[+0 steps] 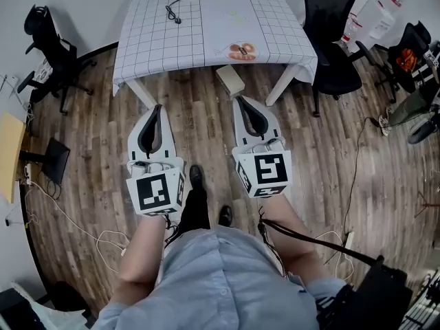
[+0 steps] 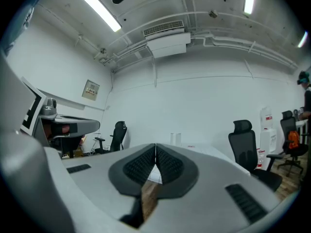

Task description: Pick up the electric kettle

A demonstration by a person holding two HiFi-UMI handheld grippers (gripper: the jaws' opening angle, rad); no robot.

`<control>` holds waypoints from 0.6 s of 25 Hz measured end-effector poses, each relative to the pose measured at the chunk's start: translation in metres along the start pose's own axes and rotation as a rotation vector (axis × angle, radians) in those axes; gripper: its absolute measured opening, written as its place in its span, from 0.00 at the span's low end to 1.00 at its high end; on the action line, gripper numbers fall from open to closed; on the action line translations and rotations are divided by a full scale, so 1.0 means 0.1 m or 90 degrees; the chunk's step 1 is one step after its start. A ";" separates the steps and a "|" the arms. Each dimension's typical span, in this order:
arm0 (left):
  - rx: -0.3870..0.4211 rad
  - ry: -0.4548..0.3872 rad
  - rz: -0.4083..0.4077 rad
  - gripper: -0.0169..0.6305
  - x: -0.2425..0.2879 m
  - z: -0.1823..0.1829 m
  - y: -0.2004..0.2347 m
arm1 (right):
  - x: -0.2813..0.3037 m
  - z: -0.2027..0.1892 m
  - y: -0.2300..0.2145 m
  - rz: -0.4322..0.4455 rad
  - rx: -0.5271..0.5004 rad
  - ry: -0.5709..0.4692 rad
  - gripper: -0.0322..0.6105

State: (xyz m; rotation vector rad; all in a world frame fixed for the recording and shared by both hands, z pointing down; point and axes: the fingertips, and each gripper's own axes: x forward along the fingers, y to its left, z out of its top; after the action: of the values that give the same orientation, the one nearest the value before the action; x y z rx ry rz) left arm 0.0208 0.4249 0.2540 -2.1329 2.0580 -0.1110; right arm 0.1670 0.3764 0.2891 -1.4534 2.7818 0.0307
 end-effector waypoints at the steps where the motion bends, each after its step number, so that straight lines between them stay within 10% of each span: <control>1: -0.006 0.004 0.002 0.03 0.11 -0.03 0.07 | 0.13 0.00 -0.02 0.000 -0.001 0.006 0.05; 15: -0.019 -0.032 -0.027 0.03 1.71 -0.12 1.01 | 1.99 0.28 -0.23 -0.033 -0.020 -0.017 0.05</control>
State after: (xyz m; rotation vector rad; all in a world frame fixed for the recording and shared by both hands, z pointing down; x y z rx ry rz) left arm -0.0733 0.2505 0.2362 -2.1743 1.9988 -0.0328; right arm 0.0720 0.2011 0.2580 -1.5191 2.7340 0.0934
